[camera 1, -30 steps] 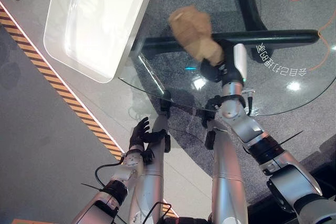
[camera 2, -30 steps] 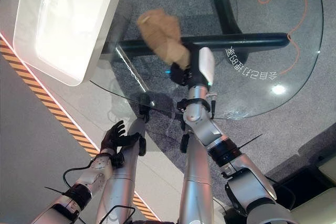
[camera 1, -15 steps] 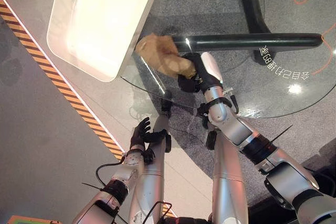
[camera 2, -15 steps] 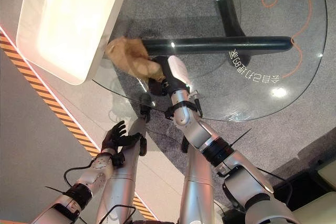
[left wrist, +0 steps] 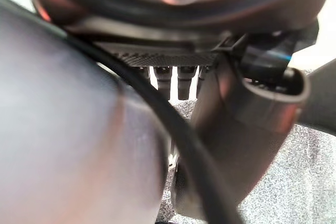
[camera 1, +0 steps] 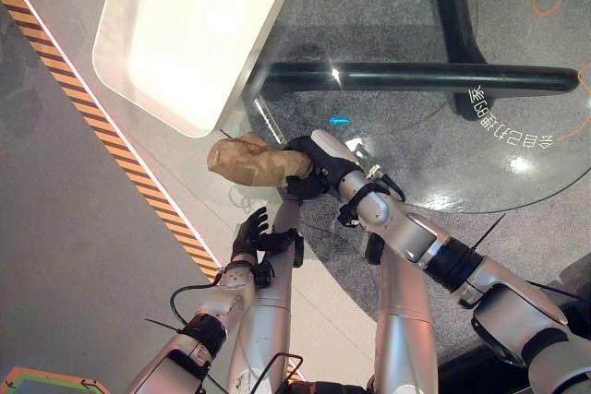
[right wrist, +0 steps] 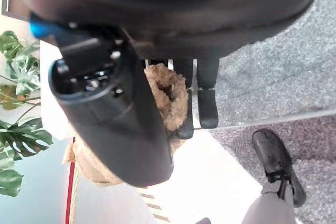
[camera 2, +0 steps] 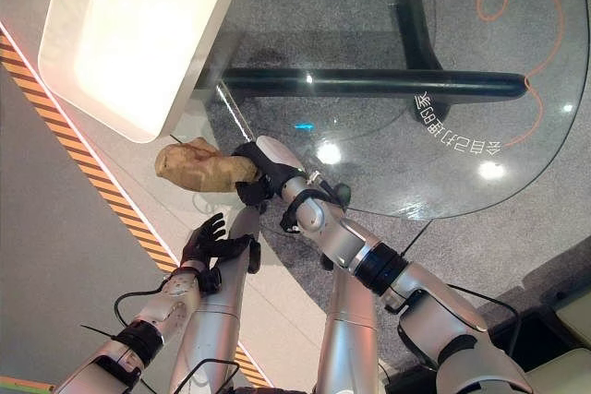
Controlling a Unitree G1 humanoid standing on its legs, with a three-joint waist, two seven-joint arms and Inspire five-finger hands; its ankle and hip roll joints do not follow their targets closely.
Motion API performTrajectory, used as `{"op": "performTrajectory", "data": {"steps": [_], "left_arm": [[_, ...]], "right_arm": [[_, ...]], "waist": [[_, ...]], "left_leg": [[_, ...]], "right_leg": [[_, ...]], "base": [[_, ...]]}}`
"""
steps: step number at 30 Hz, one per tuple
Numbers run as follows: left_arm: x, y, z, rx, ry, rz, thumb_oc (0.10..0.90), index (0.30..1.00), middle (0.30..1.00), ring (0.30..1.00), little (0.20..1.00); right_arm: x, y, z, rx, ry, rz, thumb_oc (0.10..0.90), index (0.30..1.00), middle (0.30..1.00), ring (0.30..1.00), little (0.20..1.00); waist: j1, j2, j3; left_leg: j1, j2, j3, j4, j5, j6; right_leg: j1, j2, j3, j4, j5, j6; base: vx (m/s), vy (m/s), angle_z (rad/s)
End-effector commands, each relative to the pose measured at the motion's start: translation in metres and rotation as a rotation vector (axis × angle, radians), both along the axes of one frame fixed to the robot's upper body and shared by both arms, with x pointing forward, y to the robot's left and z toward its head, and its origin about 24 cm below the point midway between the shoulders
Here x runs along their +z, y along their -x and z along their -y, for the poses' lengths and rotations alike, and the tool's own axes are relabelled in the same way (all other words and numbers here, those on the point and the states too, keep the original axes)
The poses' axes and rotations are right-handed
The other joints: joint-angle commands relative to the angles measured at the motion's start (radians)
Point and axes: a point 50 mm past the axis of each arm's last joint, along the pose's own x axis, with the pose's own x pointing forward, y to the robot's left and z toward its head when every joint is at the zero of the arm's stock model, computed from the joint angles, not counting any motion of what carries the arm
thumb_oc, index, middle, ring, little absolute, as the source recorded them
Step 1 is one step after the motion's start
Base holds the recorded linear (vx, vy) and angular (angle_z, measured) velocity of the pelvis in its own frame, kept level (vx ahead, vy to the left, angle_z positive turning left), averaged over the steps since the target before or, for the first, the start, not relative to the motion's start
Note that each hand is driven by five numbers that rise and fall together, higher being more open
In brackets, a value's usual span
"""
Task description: Wipe the table with a cloth and put it in the basket.
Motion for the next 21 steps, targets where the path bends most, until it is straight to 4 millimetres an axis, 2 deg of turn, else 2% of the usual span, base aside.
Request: {"op": "performTrajectory", "data": {"steps": [1,4,5,6,7,14,21], "left_arm": [[-0.021,0.022,0.014,-0.048,0.018,-0.096,0.800,0.900,0.900,0.900,0.900],[-0.023,0.023,0.015,-0.045,0.021,-0.097,0.800,0.900,0.900,0.900,0.900],[-0.029,0.030,0.015,-0.046,0.021,-0.120,0.800,0.900,0.900,0.900,0.900],[-0.023,0.023,0.015,-0.044,0.022,-0.100,0.800,0.900,0.900,0.900,0.900],[-0.030,0.032,0.015,-0.043,0.023,-0.127,0.800,0.900,0.900,0.900,0.900],[-0.034,0.037,0.012,-0.029,0.025,-0.136,0.800,0.900,0.900,0.900,0.900],[-0.035,0.038,0.012,-0.014,0.027,-0.136,0.800,0.900,0.900,0.900,0.900]], "right_arm": [[0.045,0.029,-0.040,0.230,-0.201,0.160,0.100,0.300,0.300,0.300,0.200],[0.047,0.024,-0.032,0.158,-0.253,0.194,0.100,0.300,0.300,0.300,0.200],[0.041,0.025,-0.031,0.147,-0.264,0.177,0.100,0.300,0.300,0.300,0.200],[0.049,0.022,-0.028,0.130,-0.279,0.211,0.100,0.300,0.300,0.300,0.200],[0.044,0.021,-0.024,0.096,-0.307,0.206,0.100,0.300,0.300,0.300,0.200],[0.060,0.016,-0.006,-0.035,-0.431,0.288,0.100,0.300,0.300,0.300,0.200],[0.062,0.010,0.017,-0.203,-0.402,0.357,0.100,0.300,0.300,0.300,0.200]], "waist": [[-0.004,0.022,-0.012],[-0.006,0.024,-0.012],[-0.002,0.026,-0.012],[-0.007,0.024,-0.012],[-0.004,0.027,-0.012],[-0.010,0.022,-0.012],[-0.019,0.015,-0.012]], "left_leg": [[-0.051,-0.067,0.080,0.216,-0.182,0.058],[-0.056,-0.065,0.082,0.220,-0.184,0.058],[-0.021,-0.061,0.077,0.230,-0.219,0.053],[-0.057,-0.064,0.082,0.221,-0.185,0.059],[-0.020,-0.058,0.077,0.233,-0.222,0.054],[-0.022,-0.053,0.078,0.241,-0.230,0.056],[-0.021,-0.049,0.077,0.240,-0.233,0.056]], "right_leg": [[-0.004,0.028,-0.022,-0.226,0.187,0.048],[-0.009,0.030,-0.020,-0.222,0.186,0.047],[0.022,0.035,-0.014,-0.207,0.153,0.054],[-0.010,0.029,-0.020,-0.221,0.185,0.047],[0.020,0.035,-0.012,-0.201,0.152,0.053],[0.014,0.041,-0.007,-0.188,0.149,0.052],[0.013,0.044,-0.002,-0.184,0.151,0.054]], "base": [[0.00,0.000,0.00],[0.02,-0.003,0.00],[0.00,0.000,0.00],[0.06,-0.013,0.01],[0.00,0.000,0.00],[0.01,-0.004,0.01],[0.00,-0.008,-0.02]]}}
